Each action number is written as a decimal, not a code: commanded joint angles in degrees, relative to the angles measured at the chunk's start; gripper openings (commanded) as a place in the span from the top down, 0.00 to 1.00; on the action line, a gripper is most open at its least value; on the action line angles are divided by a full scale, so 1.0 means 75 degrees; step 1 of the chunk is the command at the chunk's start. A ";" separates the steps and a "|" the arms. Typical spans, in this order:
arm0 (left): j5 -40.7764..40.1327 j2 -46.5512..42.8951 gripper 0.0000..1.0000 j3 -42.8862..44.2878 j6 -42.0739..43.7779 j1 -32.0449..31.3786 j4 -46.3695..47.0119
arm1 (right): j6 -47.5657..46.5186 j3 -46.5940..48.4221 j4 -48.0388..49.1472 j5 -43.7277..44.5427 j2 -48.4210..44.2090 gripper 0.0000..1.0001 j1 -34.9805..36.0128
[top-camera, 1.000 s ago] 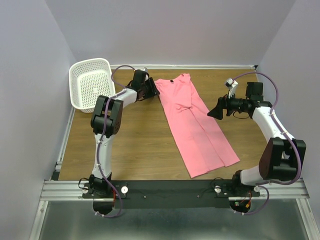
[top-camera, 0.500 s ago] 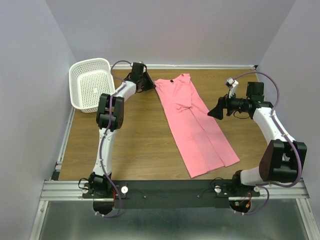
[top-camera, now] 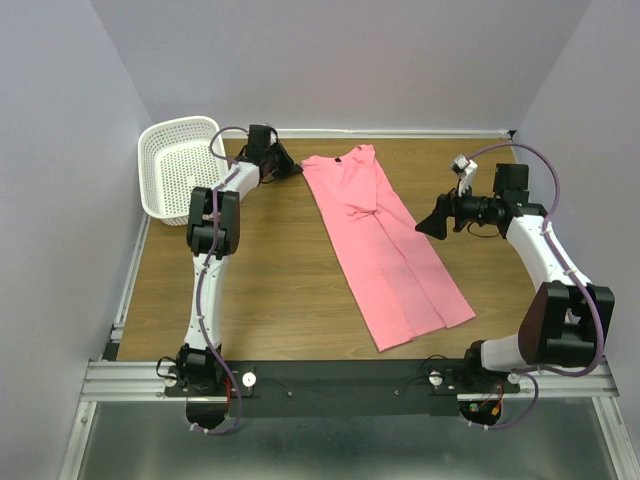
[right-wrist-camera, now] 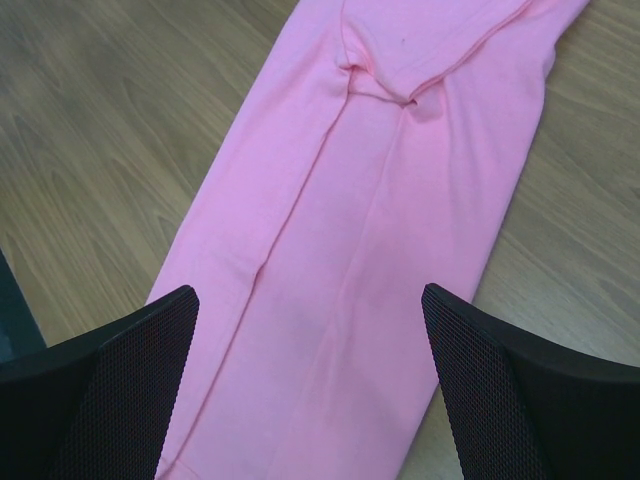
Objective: Fold and stack the t-shirts
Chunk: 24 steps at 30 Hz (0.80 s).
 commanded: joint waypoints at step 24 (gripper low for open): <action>-0.1004 -0.7531 0.35 -0.5912 0.4974 -0.0969 0.2046 | -0.9193 -0.1623 -0.1822 0.0427 -0.1129 0.00 0.0012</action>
